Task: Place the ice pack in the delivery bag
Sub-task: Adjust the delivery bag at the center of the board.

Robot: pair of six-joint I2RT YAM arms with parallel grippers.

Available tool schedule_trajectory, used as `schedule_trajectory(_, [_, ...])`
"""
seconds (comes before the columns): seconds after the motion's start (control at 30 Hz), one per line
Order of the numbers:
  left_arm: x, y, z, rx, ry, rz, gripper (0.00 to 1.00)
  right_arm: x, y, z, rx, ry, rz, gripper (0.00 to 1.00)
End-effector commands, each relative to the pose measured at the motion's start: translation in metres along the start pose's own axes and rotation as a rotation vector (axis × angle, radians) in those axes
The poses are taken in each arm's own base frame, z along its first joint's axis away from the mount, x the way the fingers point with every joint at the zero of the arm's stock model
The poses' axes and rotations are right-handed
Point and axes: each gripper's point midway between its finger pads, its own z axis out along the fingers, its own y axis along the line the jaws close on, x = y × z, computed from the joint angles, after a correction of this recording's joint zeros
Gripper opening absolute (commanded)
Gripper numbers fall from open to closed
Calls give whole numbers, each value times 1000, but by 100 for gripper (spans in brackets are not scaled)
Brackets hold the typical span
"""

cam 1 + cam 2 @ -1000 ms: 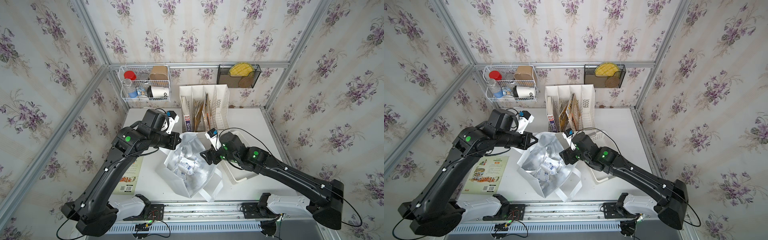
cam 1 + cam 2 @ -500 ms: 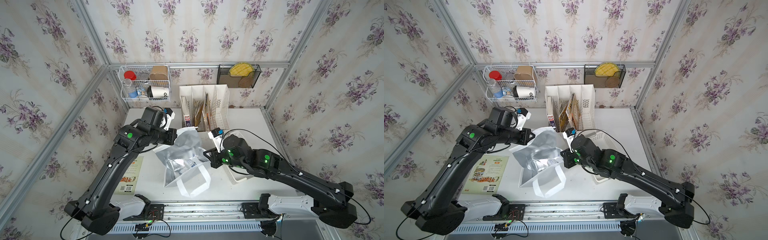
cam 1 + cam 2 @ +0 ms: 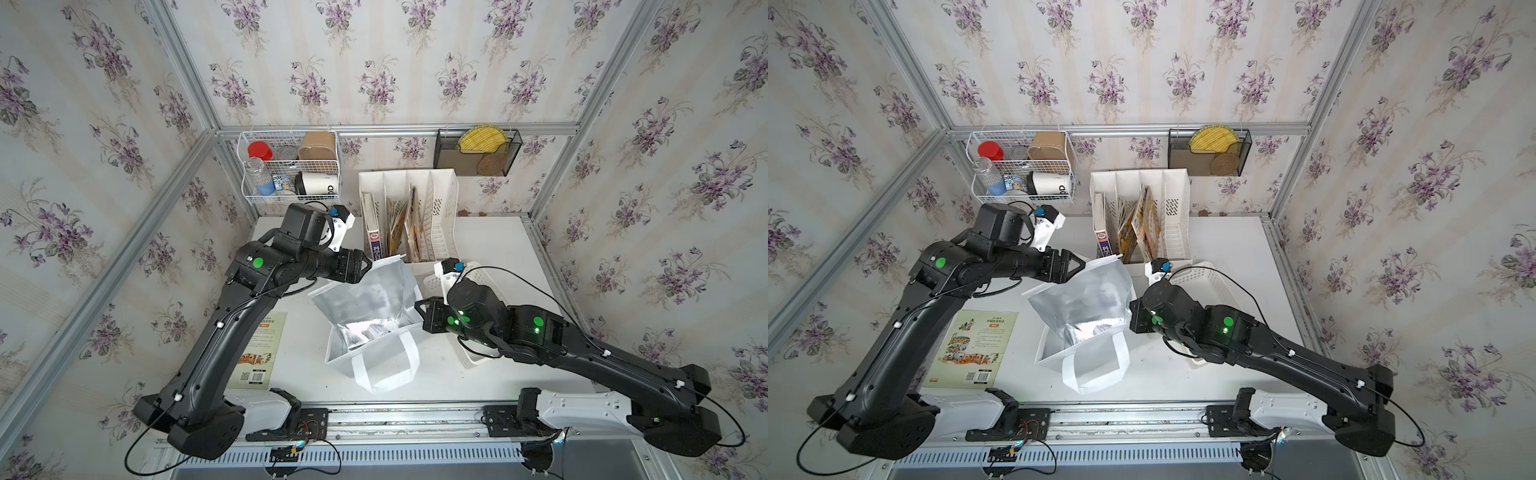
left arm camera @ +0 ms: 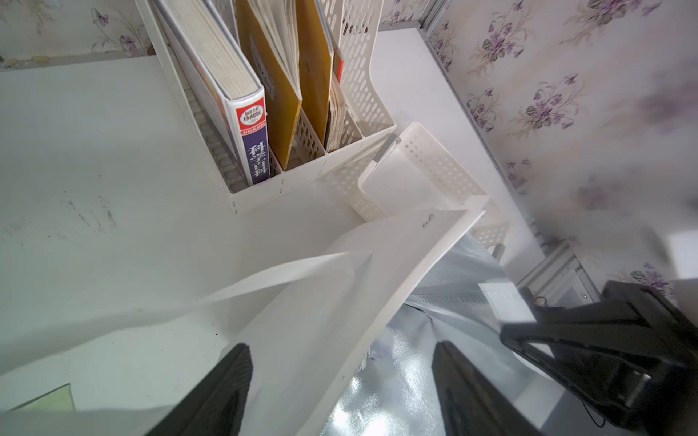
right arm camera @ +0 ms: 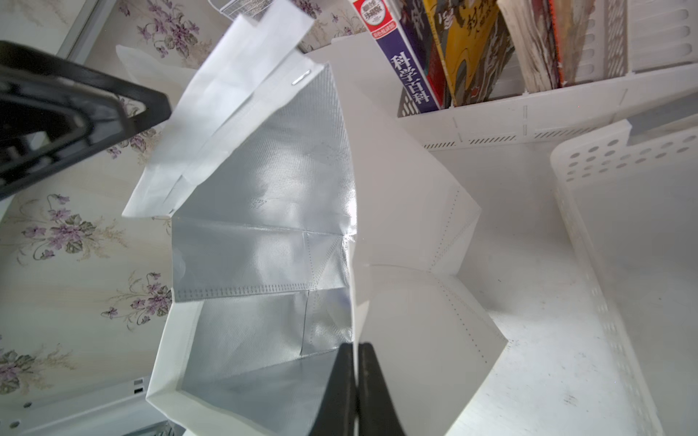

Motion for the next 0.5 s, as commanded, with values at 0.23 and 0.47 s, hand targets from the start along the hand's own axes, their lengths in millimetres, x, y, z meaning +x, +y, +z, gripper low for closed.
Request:
schedule_trajectory(0.23, [-8, -52, -46, 266, -141, -54, 81, -24, -5, 3, 78, -114, 99, 0])
schedule_trajectory(0.47, [23, -7, -63, 17, -185, -37, 81, -30, -10, 4, 105, -144, 122, 0])
